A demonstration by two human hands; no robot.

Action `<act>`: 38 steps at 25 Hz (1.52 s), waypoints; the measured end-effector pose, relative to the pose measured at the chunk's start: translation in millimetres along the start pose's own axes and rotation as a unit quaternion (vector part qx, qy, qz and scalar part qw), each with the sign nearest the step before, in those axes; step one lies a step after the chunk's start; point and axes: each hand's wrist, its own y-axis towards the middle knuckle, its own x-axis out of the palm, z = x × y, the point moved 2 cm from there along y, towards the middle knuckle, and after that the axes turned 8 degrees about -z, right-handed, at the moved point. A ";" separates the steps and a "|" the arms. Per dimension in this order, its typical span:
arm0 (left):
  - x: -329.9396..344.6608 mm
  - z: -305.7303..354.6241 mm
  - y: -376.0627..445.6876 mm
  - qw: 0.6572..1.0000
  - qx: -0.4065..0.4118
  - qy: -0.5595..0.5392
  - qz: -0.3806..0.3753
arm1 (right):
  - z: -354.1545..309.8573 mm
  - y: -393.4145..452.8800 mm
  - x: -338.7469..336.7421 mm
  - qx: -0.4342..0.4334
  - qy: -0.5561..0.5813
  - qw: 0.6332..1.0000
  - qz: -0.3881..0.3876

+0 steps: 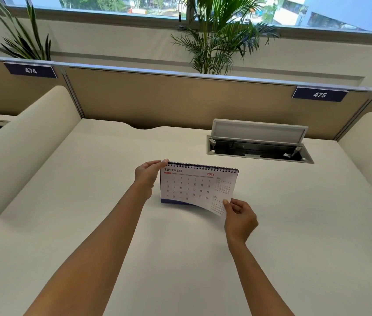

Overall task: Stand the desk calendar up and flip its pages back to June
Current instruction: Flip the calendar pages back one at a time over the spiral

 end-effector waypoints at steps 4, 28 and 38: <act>-1.9 -2.7 0.5 1.000 -0.007 0.002 -0.001 | 0.7 2.1 -0.2 -0.004 -0.003 1.000 -0.008; -4.1 -1.9 -0.9 1.000 0.001 -0.008 -0.006 | 28.3 -5.1 -6.2 0.069 0.044 0.991 -0.106; -2.1 -1.0 -0.3 1.000 -0.002 -0.003 0.001 | 25.0 3.2 -15.8 0.086 0.063 0.985 -0.135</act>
